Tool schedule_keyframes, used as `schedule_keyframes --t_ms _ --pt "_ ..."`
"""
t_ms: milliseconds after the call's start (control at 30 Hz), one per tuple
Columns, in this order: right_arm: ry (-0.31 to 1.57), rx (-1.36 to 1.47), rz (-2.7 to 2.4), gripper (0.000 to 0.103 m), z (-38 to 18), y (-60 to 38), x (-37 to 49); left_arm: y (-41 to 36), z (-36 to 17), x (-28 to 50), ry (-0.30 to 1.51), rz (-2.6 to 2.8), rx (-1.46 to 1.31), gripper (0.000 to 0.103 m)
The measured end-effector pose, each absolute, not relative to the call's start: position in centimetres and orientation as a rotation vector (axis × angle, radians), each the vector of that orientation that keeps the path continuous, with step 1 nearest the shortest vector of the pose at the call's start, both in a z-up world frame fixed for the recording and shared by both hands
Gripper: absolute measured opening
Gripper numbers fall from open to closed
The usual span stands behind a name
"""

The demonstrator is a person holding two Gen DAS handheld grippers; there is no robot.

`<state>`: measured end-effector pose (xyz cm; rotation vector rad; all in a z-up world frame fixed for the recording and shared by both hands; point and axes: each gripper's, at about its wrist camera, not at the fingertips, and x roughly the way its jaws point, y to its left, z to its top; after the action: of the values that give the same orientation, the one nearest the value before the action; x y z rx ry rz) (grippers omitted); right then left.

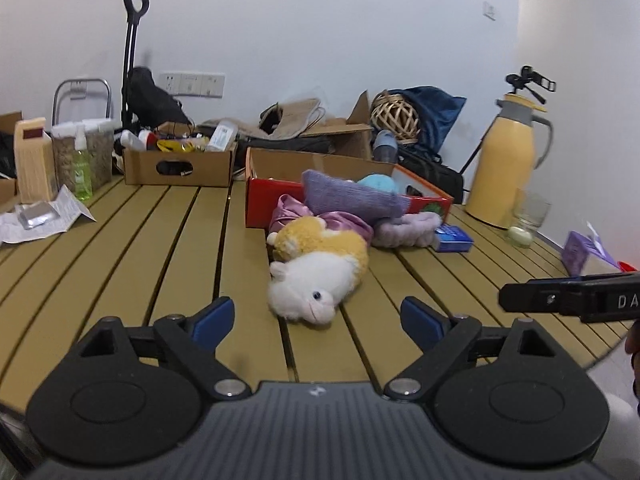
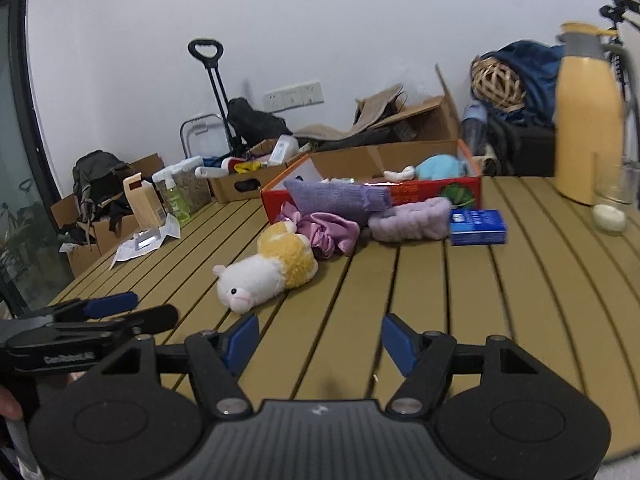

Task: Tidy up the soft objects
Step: 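Grasp the white plush lamb with the left tool while the right tool grasps the yellow plush dog, then carry both plush toys into the box and open both tools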

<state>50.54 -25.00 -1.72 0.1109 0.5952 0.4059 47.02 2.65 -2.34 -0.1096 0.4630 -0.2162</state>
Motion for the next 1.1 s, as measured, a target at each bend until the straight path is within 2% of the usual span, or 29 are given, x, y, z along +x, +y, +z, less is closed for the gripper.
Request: schedule_keyframes --t_ms 100,267,333,433,467,633,733,1100 --pt "0.600 0.109 0.429 0.067 -2.1 -23.6 54.0 3.1 -3.2 50.0 0.486 -0.214 -0.148 0.086" --pt "0.608 0.104 0.485 0.067 -2.8 -20.7 60.4 3.7 -5.0 53.7 0.566 -0.207 -0.232 0.066" --pt "0.606 0.107 0.515 0.066 -3.2 -19.4 62.6 4.3 -5.7 54.5 0.584 -0.235 -0.288 0.063" --pt "0.641 0.146 0.556 0.053 -4.4 -17.9 65.5 4.5 -6.2 54.9 0.605 -0.264 -0.329 0.052" --pt "0.663 0.154 0.565 0.045 -4.9 -17.5 66.1 4.6 -6.3 54.9 0.607 -0.275 -0.342 0.050" --pt "0.674 0.153 0.573 0.041 -5.1 -18.0 63.9 6.4 -6.2 54.0 0.600 -0.285 -0.399 0.047" --pt "0.695 0.229 0.553 0.041 -5.3 -19.5 61.8 6.9 -6.3 53.6 0.598 -0.300 -0.455 0.041" --pt "0.693 0.325 0.516 0.038 -5.6 -20.6 60.5 8.3 -6.5 54.6 0.582 -0.310 -0.673 0.043"
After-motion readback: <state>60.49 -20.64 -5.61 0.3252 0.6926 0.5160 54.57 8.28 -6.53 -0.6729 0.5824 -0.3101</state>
